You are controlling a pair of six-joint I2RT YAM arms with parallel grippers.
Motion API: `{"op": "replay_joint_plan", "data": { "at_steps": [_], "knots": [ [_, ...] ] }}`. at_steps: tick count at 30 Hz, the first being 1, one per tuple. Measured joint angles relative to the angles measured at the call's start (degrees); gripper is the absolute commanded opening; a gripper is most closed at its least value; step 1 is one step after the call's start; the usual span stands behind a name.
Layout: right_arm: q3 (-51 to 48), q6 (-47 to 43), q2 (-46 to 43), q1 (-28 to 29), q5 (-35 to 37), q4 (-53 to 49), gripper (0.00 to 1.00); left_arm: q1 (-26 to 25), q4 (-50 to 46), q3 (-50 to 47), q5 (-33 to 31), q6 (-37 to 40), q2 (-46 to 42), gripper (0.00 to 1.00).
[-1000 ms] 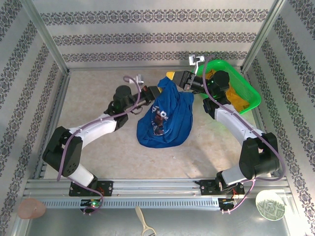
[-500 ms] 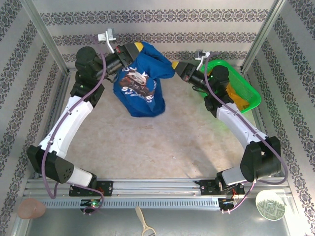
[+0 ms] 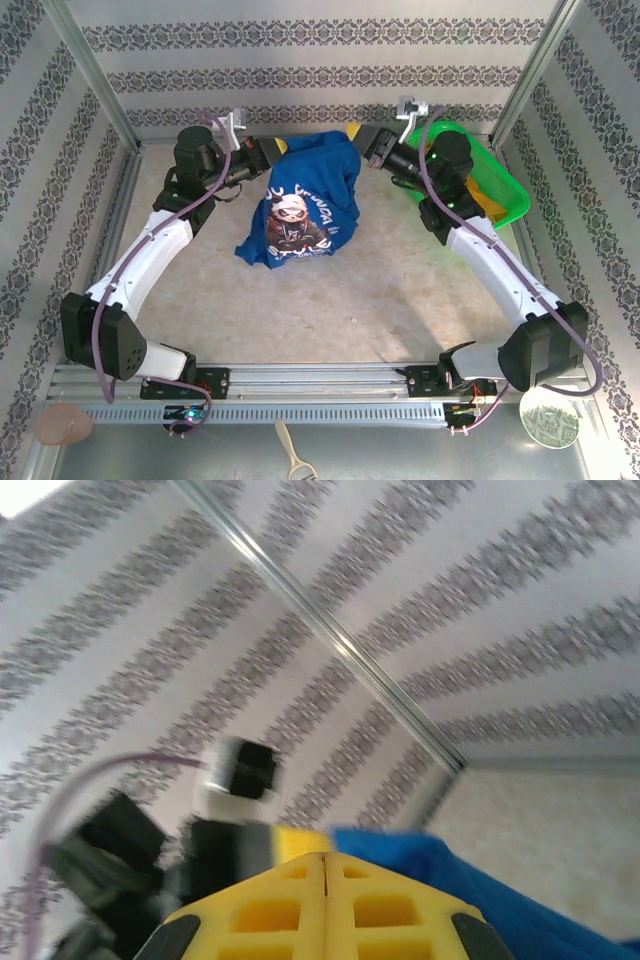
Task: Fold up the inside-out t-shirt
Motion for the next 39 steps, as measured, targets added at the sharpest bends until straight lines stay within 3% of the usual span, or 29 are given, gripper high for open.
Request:
{"op": "replay_joint_plan", "data": {
  "at_steps": [3,4,6,7,9,12,19,26,29,33,39],
  "knots": [
    [-3.7,0.0,0.3,0.0,0.9,-1.6,0.0,0.2,0.0,0.1,0.2,0.0,-1.4,0.0],
    [-3.8,0.0,0.5,0.0,1.0,-2.1,0.0,0.3,0.0,0.2,0.4,0.2,-1.7,0.08],
    [-2.7,-0.1,0.5,0.2,1.0,-3.3,0.0,0.8,0.0,0.3,0.3,1.0,-2.0,0.47],
    [-1.3,-0.2,0.5,0.4,1.3,-4.2,0.0,1.1,0.0,0.3,0.3,1.2,-2.0,0.56],
    [3.0,-0.7,0.5,1.1,2.3,-6.5,0.0,1.9,0.0,-0.1,-0.4,1.8,-2.1,0.68],
    [9.7,-2.2,0.4,2.8,4.4,-9.0,0.0,2.8,0.0,-3.2,-1.7,3.0,-3.3,0.76],
    [17.4,-6.9,0.7,7.5,10.1,-15.2,0.0,1.1,-0.5,-14.4,-4.8,4.8,-10.4,0.78],
    [28.7,-12.5,5.6,12.0,14.5,-24.2,0.0,-19.6,-1.7,-15.8,-15.3,10.6,-15.8,0.82],
    [38.3,-14.7,9.3,12.7,15.6,-28.4,0.0,-24.9,-2.0,-13.2,-19.6,13.2,-14.6,0.83],
    [46.8,-18.3,11.0,14.7,19.0,-31.8,0.0,-27.9,-2.1,-7.3,-24.3,16.5,-11.1,0.84],
    [46.3,-21.0,10.7,17.9,23.0,-33.1,0.0,-29.9,-0.8,-6.1,-32.9,19.4,-8.0,0.87]
  ]
}}
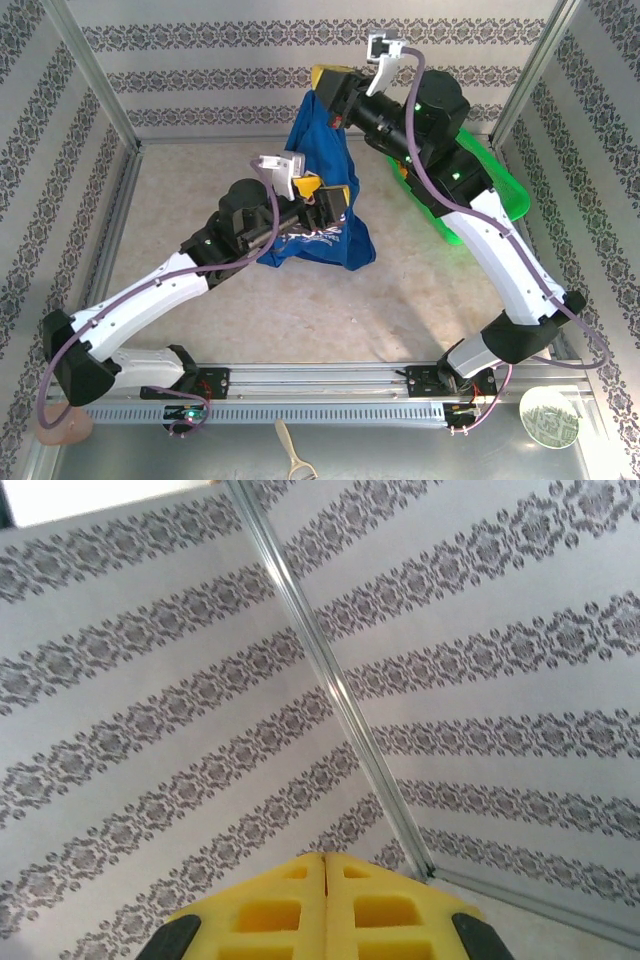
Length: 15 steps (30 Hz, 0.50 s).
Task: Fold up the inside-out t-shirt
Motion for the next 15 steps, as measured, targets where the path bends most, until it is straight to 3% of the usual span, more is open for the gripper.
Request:
{"op": "replay_joint_plan", "data": {
  "at_steps": [4,5,9,11,15],
  "knots": [
    [-2.3,-0.9,0.1,1.1,2.7,-1.1,0.0,-0.3,0.8,-1.2,-5.9,0.8,2.6,0.83],
    [-2.9,-1.1,0.1,1.4,3.4,-1.5,0.0,-0.3,0.8,-1.4,-7.7,1.0,3.3,0.74],
    [-3.7,-2.0,0.1,1.7,6.1,-2.9,0.0,-0.1,0.7,-2.7,-13.2,2.3,4.5,0.18],
    [-3.7,-2.4,0.1,1.4,7.1,-3.3,0.0,0.4,0.7,-2.8,-13.8,3.3,4.2,0.02],
    [-2.0,-3.1,0.1,-1.4,8.5,-5.2,0.0,4.5,-1.6,-1.8,-10.3,5.3,1.5,0.0]
  ]
}}
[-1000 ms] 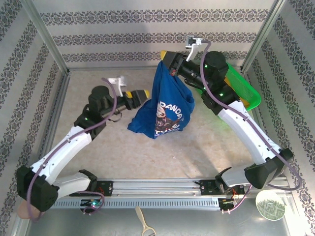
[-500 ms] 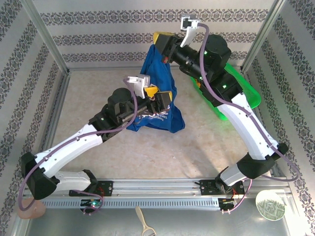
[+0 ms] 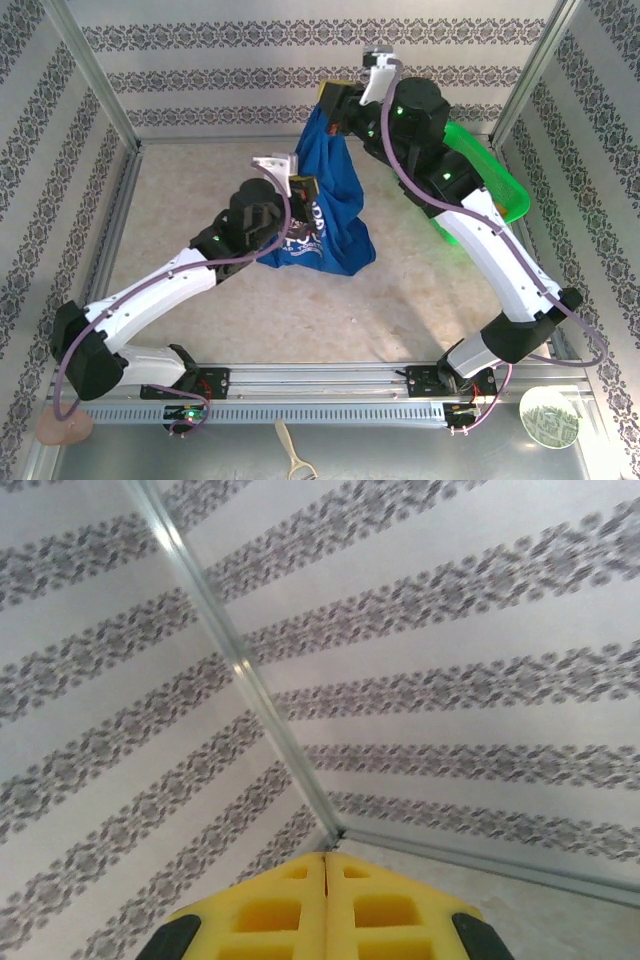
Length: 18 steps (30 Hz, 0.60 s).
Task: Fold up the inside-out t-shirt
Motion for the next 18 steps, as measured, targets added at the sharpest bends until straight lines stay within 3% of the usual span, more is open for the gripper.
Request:
{"op": "replay_joint_plan", "data": {
  "at_steps": [3,7,11,14,18],
  "knots": [
    [2.4,-0.1,-0.1,-3.0,0.4,-0.5,0.0,6.4,-2.0,4.0,6.7,0.3,-2.3,0.0],
    [2.8,-0.1,-1.7,-4.8,0.6,-0.3,0.0,16.0,-2.5,13.3,20.1,-1.4,-2.7,0.0],
    [-7.9,0.3,-8.2,-4.5,0.7,3.6,0.0,21.4,-0.5,18.2,34.8,-4.5,-1.7,0.0],
    [-22.4,1.7,-14.2,-4.5,1.8,7.7,0.0,22.0,4.2,12.3,42.8,-7.8,-1.2,0.0],
    [-39.9,3.8,-17.0,-5.6,3.9,10.6,0.0,22.0,11.1,-3.9,50.0,-13.2,1.4,0.0]
  ]
}}
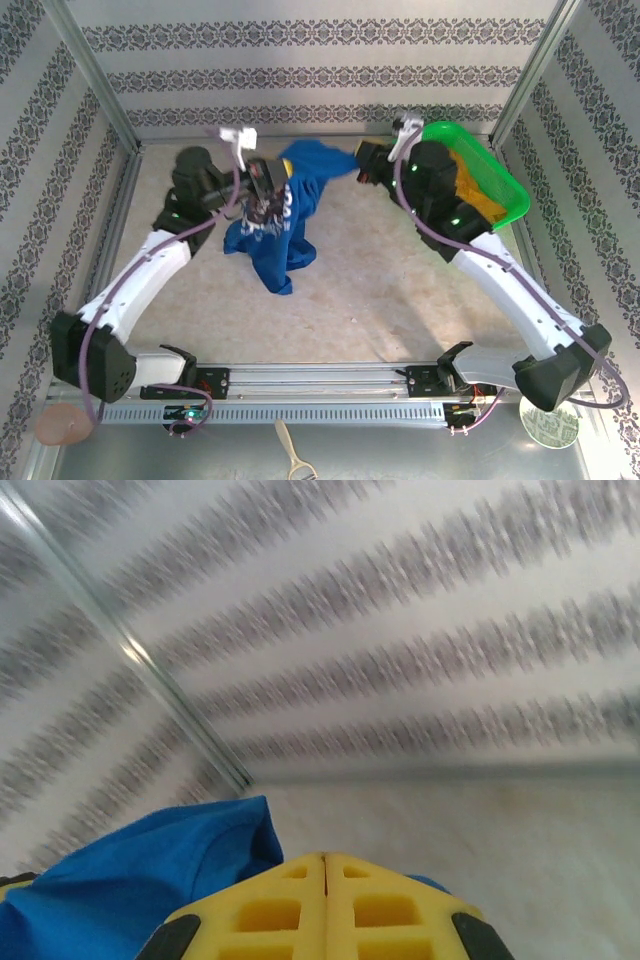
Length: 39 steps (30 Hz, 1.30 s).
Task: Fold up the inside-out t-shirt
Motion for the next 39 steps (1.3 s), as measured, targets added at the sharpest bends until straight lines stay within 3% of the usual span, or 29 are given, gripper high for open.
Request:
{"op": "replay_joint_plan", "data": {
  "at_steps": [2,4,5,6,7,11,14,18,21,27,39],
  "knots": [
    [-6.3,0.7,0.5,-1.4,0.3,0.1,0.0,0.2,2.3,-7.5,2.8,-2.5,2.1,0.0],
    [-9.6,0.9,2.1,-3.5,-0.2,-0.8,0.51,0.3,4.2,-13.2,5.9,-4.7,3.6,0.0],
    [-9.7,0.6,3.5,-4.6,-0.9,-1.6,0.69,0.3,5.0,-15.1,7.5,-5.7,4.0,0.0],
    [-9.7,0.3,4.6,-5.8,-1.7,-1.7,0.82,0.3,5.9,-16.3,9.1,-6.7,4.1,0.0],
    [-9.7,0.1,5.1,-6.6,-2.5,-2.0,0.86,0.3,7.0,-16.7,10.4,-7.4,4.1,0.0],
    [-10.1,-1.2,3.1,-7.9,-5.9,-3.7,0.86,0.3,13.4,-16.7,15.0,-10.3,3.2,0.0],
    [-14.3,0.1,-4.5,-6.4,-8.6,-3.7,0.84,0.3,16.2,-16.6,16.7,-11.7,2.5,0.0],
    [-24.4,5.4,-16.9,0.0,-9.6,-1.3,0.81,0.3,20.4,-16.7,16.6,-15.4,2.5,0.0],
    [-31.7,10.1,-20.5,7.1,-8.7,2.0,0.79,0.4,25.2,-16.9,15.6,-19.5,2.9,0.0],
    [-38.1,17.0,-13.2,14.8,-6.2,9.8,0.8,0.4,34.8,-18.4,14.2,-27.6,6.1,0.0],
    [-30.9,18.8,0.5,13.1,-5.4,22.4,0.75,0.4,36.6,-20.3,14.0,-30.0,5.4,0.0]
  ]
}}
